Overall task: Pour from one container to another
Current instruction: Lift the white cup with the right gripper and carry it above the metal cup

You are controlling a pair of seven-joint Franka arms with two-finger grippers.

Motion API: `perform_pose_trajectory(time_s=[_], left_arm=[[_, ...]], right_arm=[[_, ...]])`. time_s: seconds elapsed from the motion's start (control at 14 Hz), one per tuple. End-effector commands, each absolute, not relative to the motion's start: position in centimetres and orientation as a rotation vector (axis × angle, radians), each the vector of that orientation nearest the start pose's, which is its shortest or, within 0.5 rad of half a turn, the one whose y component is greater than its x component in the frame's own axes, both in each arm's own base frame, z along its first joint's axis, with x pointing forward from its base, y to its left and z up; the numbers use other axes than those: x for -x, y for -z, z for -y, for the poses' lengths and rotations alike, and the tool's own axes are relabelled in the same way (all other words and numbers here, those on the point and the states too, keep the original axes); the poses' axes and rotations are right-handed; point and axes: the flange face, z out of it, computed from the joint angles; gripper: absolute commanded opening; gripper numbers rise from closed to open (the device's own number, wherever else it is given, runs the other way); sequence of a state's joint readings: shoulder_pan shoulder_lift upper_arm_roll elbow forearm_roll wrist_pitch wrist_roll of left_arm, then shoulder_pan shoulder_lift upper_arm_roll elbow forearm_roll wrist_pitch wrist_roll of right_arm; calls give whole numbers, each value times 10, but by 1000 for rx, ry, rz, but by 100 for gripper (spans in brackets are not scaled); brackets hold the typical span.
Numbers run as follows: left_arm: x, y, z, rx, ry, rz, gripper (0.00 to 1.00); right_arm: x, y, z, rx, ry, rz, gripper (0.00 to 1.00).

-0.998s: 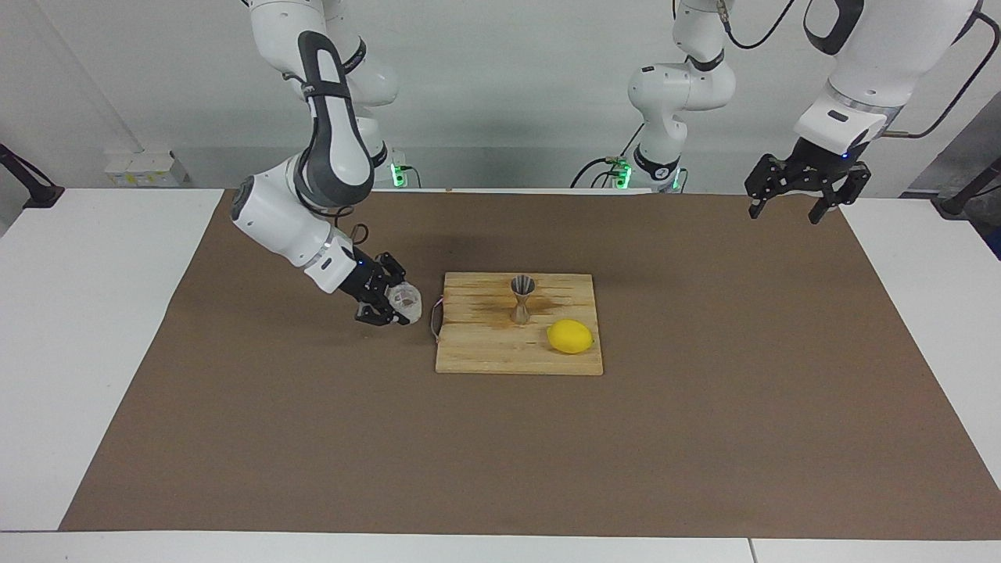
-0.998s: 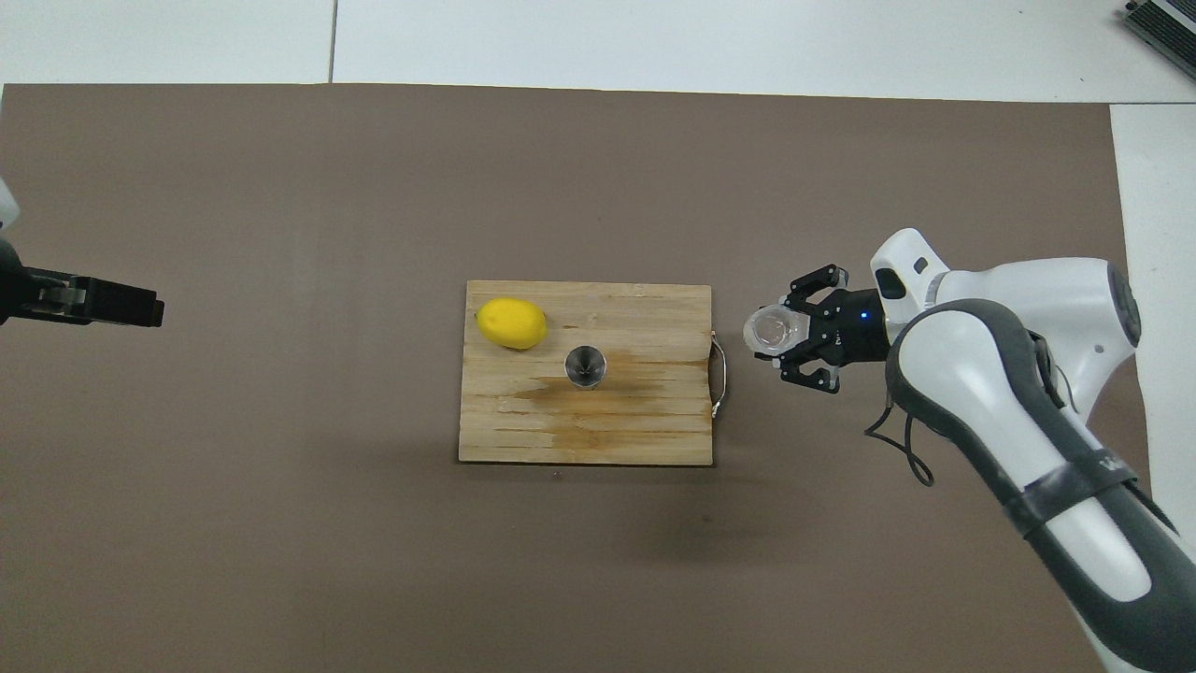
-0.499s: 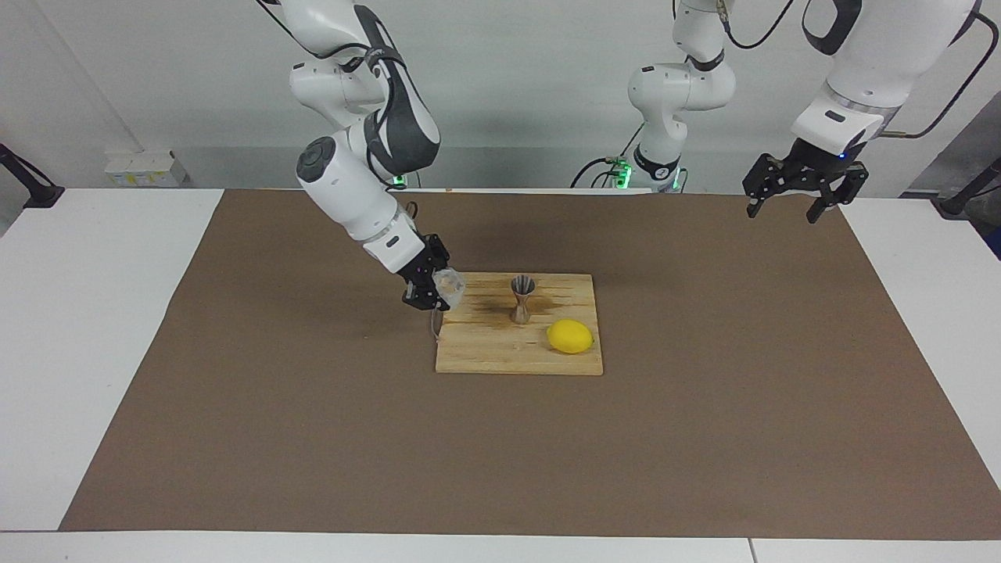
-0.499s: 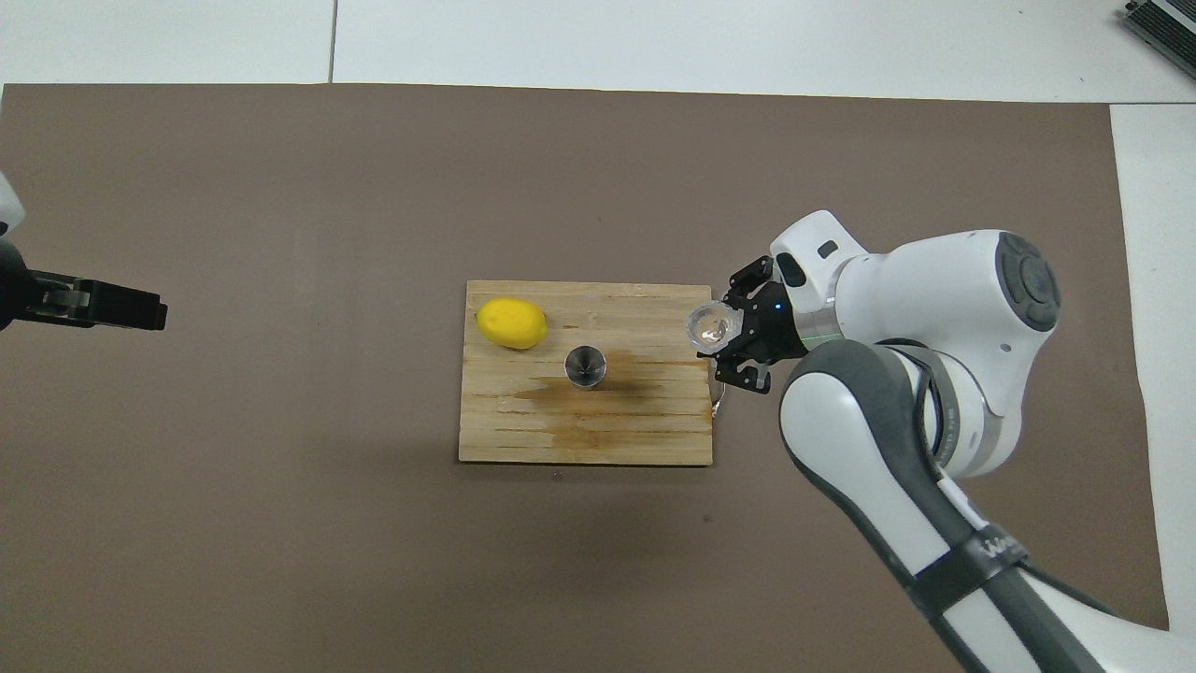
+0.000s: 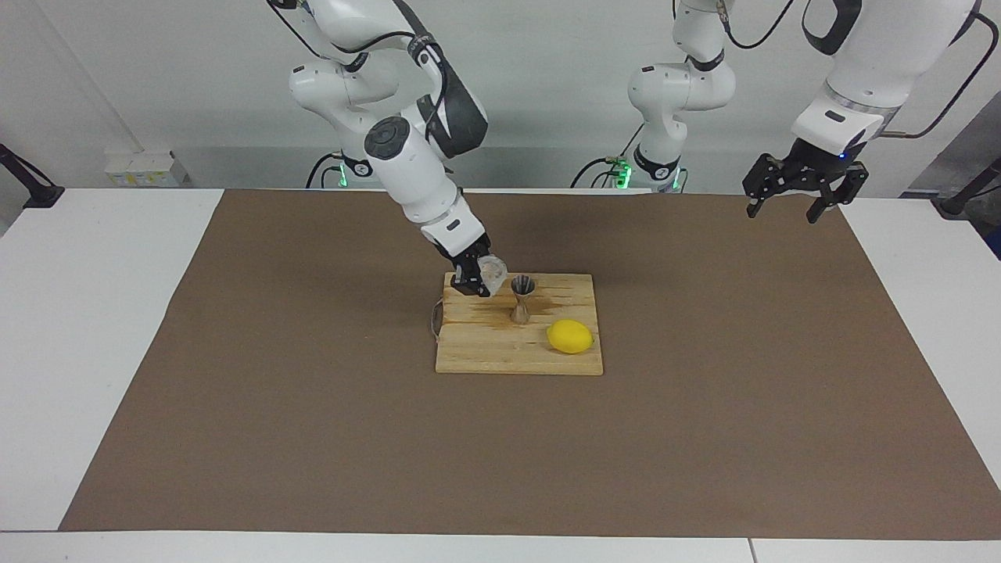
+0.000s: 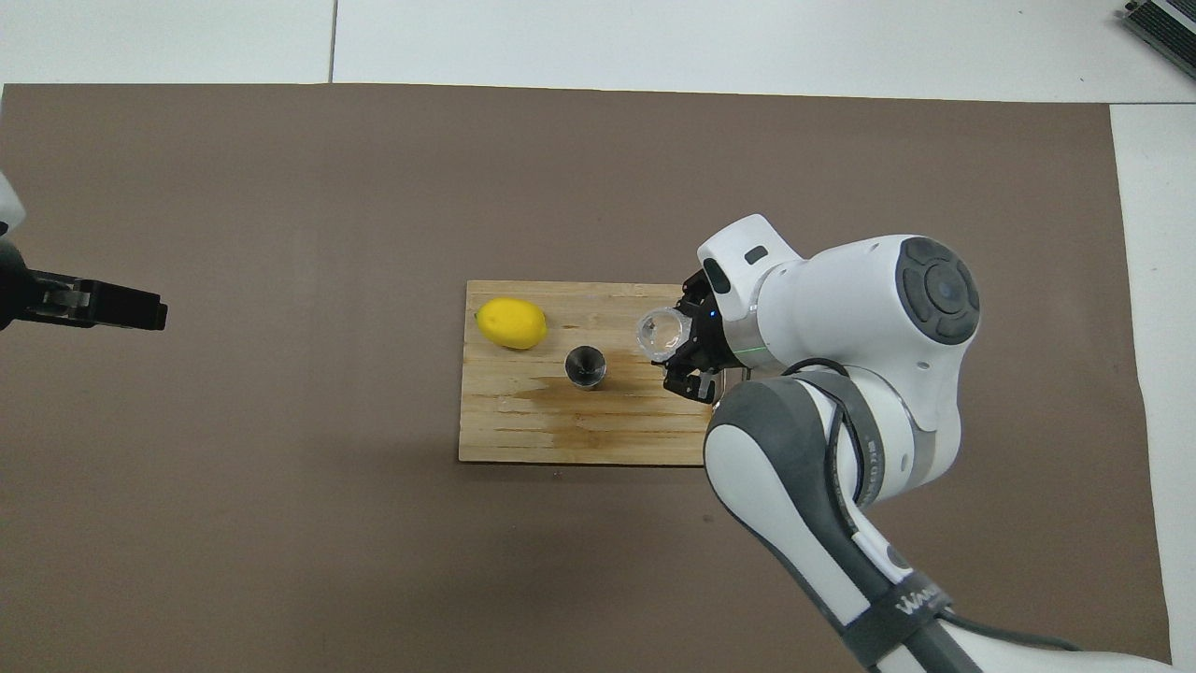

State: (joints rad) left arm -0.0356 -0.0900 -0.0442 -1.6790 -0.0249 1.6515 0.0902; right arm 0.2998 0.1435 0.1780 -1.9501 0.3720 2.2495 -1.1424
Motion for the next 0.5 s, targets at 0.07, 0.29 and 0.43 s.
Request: perform_pose_trajectory(time_s=[0.07, 0.29, 0.43], left_arm=[[-533, -632, 49, 3146, 87, -253, 100], [-534, -631, 49, 3146, 85, -253, 100], [-534, -631, 49, 3146, 84, -253, 100]], right_arm=[[-529, -428, -283, 2181, 275, 1878, 0], [-528, -428, -284, 2202, 260, 1862, 0], [-527, -428, -286, 2218, 246, 1883, 0]])
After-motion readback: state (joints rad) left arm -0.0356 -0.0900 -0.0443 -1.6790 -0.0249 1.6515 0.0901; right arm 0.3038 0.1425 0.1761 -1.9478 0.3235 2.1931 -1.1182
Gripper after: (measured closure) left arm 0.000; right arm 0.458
